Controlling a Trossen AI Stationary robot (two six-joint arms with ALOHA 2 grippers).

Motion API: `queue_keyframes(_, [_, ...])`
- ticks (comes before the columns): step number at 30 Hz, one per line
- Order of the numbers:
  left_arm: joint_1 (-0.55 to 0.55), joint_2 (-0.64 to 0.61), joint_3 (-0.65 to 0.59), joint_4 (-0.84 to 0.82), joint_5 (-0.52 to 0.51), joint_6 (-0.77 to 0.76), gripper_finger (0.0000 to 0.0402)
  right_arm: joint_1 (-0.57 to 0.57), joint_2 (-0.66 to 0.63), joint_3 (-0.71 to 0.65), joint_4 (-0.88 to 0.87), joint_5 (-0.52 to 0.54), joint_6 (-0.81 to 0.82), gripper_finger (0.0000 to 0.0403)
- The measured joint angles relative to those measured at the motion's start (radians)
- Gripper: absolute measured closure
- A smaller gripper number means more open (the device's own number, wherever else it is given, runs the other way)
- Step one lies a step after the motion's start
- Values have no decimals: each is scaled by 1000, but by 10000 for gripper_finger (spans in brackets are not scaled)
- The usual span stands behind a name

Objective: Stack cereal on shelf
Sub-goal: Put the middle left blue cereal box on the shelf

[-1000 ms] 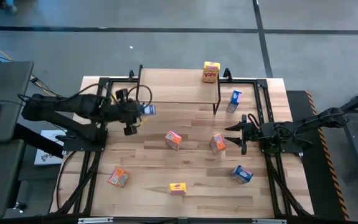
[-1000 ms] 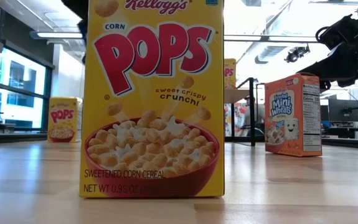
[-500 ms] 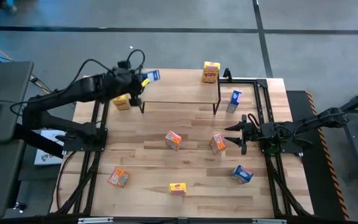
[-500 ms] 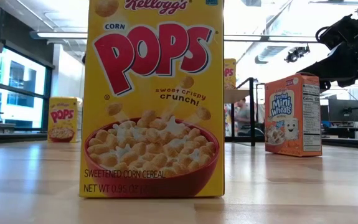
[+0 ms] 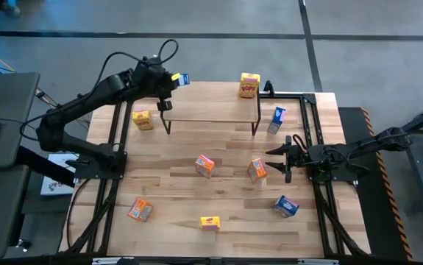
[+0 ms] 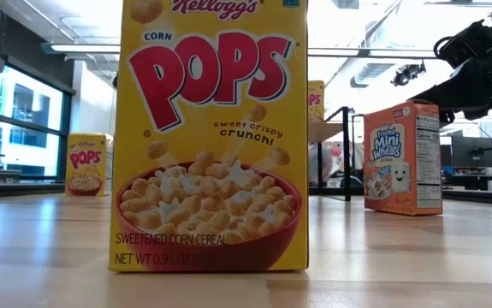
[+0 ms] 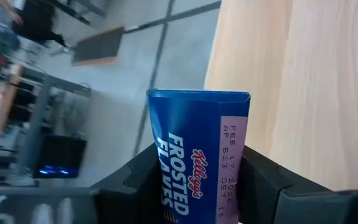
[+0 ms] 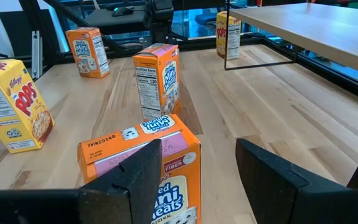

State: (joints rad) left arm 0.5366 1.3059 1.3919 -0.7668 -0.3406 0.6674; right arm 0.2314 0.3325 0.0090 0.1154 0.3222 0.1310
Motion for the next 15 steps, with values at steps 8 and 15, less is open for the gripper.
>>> queue_keyframes(8, [24,113,162,-160,78,-57,250,0,0,0,0,0,0,206])
queue_keyframes(15, [62,203,245,-306,136,-84,250,0,0,0,0,0,0,206])
